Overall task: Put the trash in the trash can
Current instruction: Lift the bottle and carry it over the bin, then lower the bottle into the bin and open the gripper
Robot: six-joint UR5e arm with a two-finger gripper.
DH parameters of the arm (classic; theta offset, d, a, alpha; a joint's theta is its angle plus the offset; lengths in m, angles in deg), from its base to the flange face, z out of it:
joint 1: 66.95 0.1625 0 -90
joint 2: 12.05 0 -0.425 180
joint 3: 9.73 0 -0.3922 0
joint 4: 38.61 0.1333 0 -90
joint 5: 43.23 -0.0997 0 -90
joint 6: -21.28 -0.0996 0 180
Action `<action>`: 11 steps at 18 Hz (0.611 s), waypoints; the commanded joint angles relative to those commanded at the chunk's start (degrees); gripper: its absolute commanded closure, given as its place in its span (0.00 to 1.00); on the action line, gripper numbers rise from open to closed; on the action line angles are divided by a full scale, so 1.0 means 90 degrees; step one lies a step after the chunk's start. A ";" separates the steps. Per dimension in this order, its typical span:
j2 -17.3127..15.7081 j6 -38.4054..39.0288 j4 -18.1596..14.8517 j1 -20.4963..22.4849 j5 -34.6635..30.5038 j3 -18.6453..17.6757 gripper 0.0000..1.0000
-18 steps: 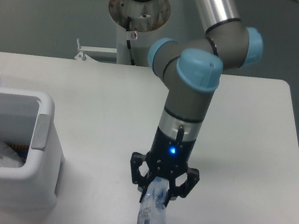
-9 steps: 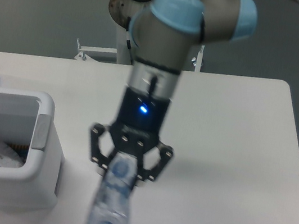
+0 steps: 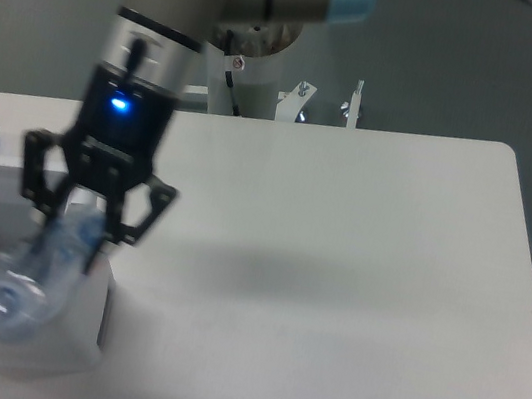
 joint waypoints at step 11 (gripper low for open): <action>0.0156 0.0157 0.0000 -0.0372 -0.0010 -0.0400 0.31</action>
